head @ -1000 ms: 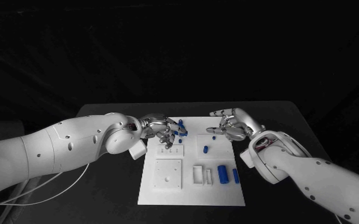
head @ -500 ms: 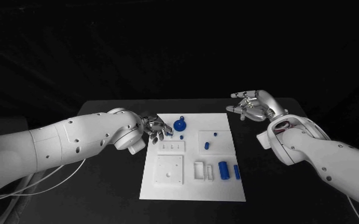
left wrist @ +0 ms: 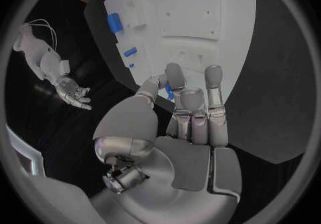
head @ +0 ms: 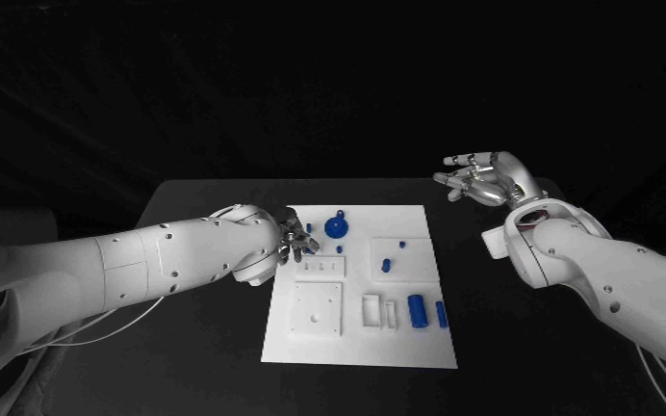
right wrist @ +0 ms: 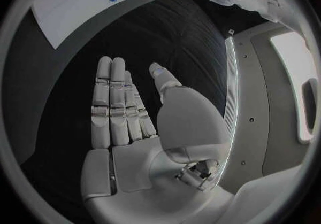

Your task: Assemble the parts on the task board

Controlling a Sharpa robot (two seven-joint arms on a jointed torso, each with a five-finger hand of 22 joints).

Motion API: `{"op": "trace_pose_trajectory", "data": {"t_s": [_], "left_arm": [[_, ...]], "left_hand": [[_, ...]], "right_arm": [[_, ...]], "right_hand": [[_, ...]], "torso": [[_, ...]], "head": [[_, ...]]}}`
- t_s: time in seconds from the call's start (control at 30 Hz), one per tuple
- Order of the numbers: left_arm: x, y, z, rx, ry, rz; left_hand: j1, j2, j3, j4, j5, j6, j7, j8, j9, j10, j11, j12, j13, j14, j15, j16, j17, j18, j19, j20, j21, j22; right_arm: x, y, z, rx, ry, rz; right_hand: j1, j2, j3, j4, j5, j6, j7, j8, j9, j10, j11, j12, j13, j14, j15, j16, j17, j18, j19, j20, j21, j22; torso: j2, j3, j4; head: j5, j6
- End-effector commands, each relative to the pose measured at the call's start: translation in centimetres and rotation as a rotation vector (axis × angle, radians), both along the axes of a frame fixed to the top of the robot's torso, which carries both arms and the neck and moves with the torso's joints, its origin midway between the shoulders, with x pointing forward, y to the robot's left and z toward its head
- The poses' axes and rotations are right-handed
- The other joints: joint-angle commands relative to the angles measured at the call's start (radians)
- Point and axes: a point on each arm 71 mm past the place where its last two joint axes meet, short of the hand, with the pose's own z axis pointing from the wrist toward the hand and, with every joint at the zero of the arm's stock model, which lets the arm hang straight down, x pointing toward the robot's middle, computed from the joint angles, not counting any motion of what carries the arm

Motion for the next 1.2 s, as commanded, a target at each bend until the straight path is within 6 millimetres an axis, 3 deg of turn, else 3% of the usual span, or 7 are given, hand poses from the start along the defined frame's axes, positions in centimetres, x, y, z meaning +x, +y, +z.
{"op": "trace_pose_trajectory", "data": {"t_s": [0.03, 0.33, 0.57, 0.77, 0.87, 1.2], "left_arm": [[0.1, 0.0, -0.4, 0.060, -0.032, 0.012], [-0.1, -0.8, -1.9, 0.054, -0.011, 0.011], [-0.2, -1.7, -2.4, 0.038, 0.006, 0.010], [-0.1, -1.8, -2.7, 0.035, 0.018, 0.013], [-0.1, -2.0, -2.8, 0.035, 0.025, 0.011], [-0.2, -2.5, -3.5, 0.038, 0.044, -0.001]], "left_hand": [[0.007, 0.001, 0.056, -0.053, 0.003, 0.073, -0.068, -0.001, 0.001, 0.014, 0.001, -0.003, 0.001, 0.007, 0.000, -0.005, 0.001, 0.000, 0.006, -0.003, 0.004, 0.018], [0.006, 0.002, 0.058, -0.052, 0.003, 0.075, -0.068, -0.006, 0.004, 0.016, 0.000, -0.005, 0.004, 0.008, 0.000, -0.008, 0.007, 0.001, 0.006, -0.003, 0.005, 0.018], [0.006, 0.002, 0.058, -0.053, 0.001, 0.076, -0.067, -0.010, 0.005, 0.016, 0.001, -0.008, 0.005, 0.008, 0.000, -0.013, 0.006, 0.001, 0.006, -0.002, 0.005, 0.017], [0.001, 0.008, 0.060, -0.052, -0.001, 0.070, -0.067, -0.004, 0.017, 0.015, 0.001, -0.012, 0.005, 0.007, 0.001, -0.019, 0.006, 0.001, 0.006, -0.002, 0.003, 0.017], [0.000, 0.008, 0.060, -0.052, -0.001, 0.069, -0.067, -0.004, 0.018, 0.015, 0.001, -0.013, 0.005, 0.007, 0.001, -0.020, 0.006, 0.001, 0.006, -0.002, 0.003, 0.017], [0.001, 0.012, 0.061, -0.052, -0.014, 0.067, -0.066, -0.006, 0.017, 0.012, 0.002, -0.013, 0.007, 0.004, 0.001, -0.025, -0.001, 0.001, 0.006, -0.001, 0.003, 0.017]], "right_arm": [[0.1, -0.1, 0.1, 0.056, -0.004, -0.020], [0.2, 0.4, 0.2, 0.071, 0.003, -0.012], [0.4, 0.6, 0.2, 0.073, 0.014, -0.011], [0.4, 0.7, 0.3, 0.073, 0.019, -0.007], [0.4, 0.8, 0.2, 0.074, 0.020, -0.006], [0.5, 1.0, 0.2, 0.074, 0.026, 0.000]], "right_hand": [[-0.008, -0.001, 0.004, -0.002, 0.003, 0.010, -0.002, -0.002, 0.001, -0.010, 0.003, -0.003, -0.001, 0.008, 0.000, -0.003, -0.003, 0.001, 0.003, 0.002, 0.032, -0.060], [-0.007, 0.002, -0.006, -0.007, 0.002, 0.011, -0.001, -0.002, 0.001, -0.026, 0.007, -0.003, -0.002, 0.006, 0.002, -0.002, -0.006, 0.002, -0.012, 0.003, 0.093, -0.143], [-0.006, 0.004, -0.004, -0.007, 0.008, 0.010, -0.001, -0.002, 0.001, -0.030, 0.008, -0.003, -0.002, 0.005, 0.003, -0.003, -0.006, 0.003, -0.017, 0.004, 0.102, -0.155], [-0.009, -0.001, 0.007, -0.009, 0.035, 0.012, -0.001, -0.002, 0.001, -0.031, 0.008, -0.004, -0.002, 0.004, 0.002, -0.003, -0.007, 0.003, -0.021, 0.003, 0.113, -0.164], [-0.014, -0.004, 0.014, -0.006, 0.082, 0.013, -0.001, -0.002, 0.001, -0.032, 0.008, -0.003, -0.002, 0.003, 0.002, -0.003, -0.007, 0.004, -0.023, 0.003, 0.117, -0.168], [-0.022, -0.013, 0.034, -0.002, 0.099, 0.012, 0.000, -0.002, 0.001, -0.033, 0.008, -0.004, -0.002, 0.003, 0.002, -0.002, -0.007, 0.004, -0.029, 0.003, 0.134, -0.179]], "torso": [[0.001, -0.0008, -0.0017], [0.000, -0.0009, -0.0007], [0.001, -0.0006, -0.0009], [0.000, 0.0001, -0.0012], [0.000, 0.0003, -0.0009], [0.001, -0.0008, -0.0016]], "head": [[0.000, -0.005], [-0.001, -0.014], [0.000, -0.016], [-0.002, -0.017], [-0.002, -0.017], [-0.002, -0.018]]}}
